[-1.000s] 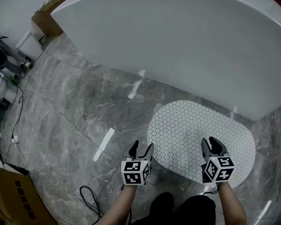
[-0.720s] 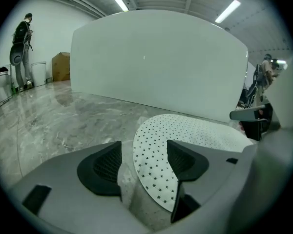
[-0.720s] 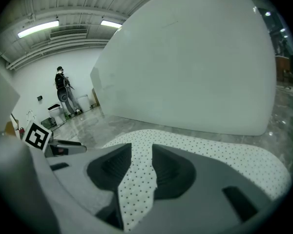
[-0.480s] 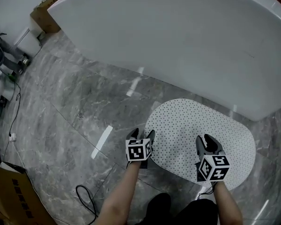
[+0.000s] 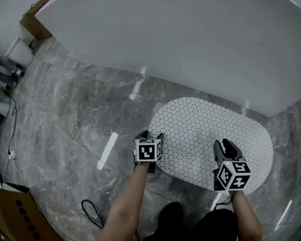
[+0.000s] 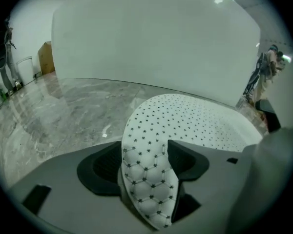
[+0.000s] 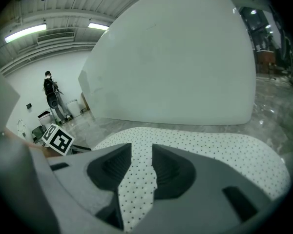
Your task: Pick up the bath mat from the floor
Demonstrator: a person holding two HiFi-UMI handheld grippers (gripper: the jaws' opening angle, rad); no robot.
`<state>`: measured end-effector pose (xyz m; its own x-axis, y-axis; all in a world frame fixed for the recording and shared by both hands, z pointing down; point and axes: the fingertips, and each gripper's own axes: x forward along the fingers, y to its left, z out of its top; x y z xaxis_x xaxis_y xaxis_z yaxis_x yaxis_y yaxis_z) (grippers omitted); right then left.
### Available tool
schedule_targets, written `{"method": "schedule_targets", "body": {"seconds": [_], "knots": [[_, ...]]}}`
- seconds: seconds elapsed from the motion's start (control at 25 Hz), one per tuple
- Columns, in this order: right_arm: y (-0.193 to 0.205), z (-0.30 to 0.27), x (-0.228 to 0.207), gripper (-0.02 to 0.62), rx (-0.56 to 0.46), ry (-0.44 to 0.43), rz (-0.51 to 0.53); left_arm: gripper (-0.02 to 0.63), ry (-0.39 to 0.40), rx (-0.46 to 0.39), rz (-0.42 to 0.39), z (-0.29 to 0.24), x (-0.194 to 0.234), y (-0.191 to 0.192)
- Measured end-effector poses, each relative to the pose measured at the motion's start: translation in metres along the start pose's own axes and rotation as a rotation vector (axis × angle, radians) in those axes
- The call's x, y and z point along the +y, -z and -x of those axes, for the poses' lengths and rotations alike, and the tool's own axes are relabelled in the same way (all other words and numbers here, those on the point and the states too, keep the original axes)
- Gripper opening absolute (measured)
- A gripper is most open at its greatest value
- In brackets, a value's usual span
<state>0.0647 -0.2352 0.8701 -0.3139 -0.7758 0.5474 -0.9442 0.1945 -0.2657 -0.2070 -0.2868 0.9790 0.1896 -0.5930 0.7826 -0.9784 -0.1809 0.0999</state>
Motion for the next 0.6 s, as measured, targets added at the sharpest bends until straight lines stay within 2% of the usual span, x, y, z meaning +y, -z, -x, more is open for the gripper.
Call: {"method": "schedule_targets", "body": {"seconds": [0.12, 0.2, 0.24, 0.4, 0.52, 0.6], "knots": [[0.001, 0.001, 0.002, 0.132, 0.002, 0.001, 0.007, 0.272, 0.014, 0.006, 0.001, 0.001, -0.006, 0.001], [0.0, 0.001, 0.004, 0.132, 0.002, 0.001, 0.011, 0.282, 0.041, 0.014, -0.005, 0.001, -0.013, 0.002], [0.0, 0.001, 0.005, 0.132, 0.003, 0.0, 0.012, 0.307, 0.053, 0.018, -0.012, 0.001, -0.015, 0.002], [0.003, 0.001, 0.01, 0.132, 0.013, -0.009, 0.009, 0.296, 0.082, 0.051, -0.047, 0.004, -0.023, 0.006], [0.005, 0.002, 0.01, 0.132, 0.018, -0.008, 0.01, 0.217, 0.133, 0.069, -0.104, 0.006, -0.046, 0.008], [0.004, 0.002, 0.006, 0.132, 0.015, 0.003, 0.003, 0.157, 0.135, 0.073, -0.144, 0.006, -0.063, 0.01]]}}
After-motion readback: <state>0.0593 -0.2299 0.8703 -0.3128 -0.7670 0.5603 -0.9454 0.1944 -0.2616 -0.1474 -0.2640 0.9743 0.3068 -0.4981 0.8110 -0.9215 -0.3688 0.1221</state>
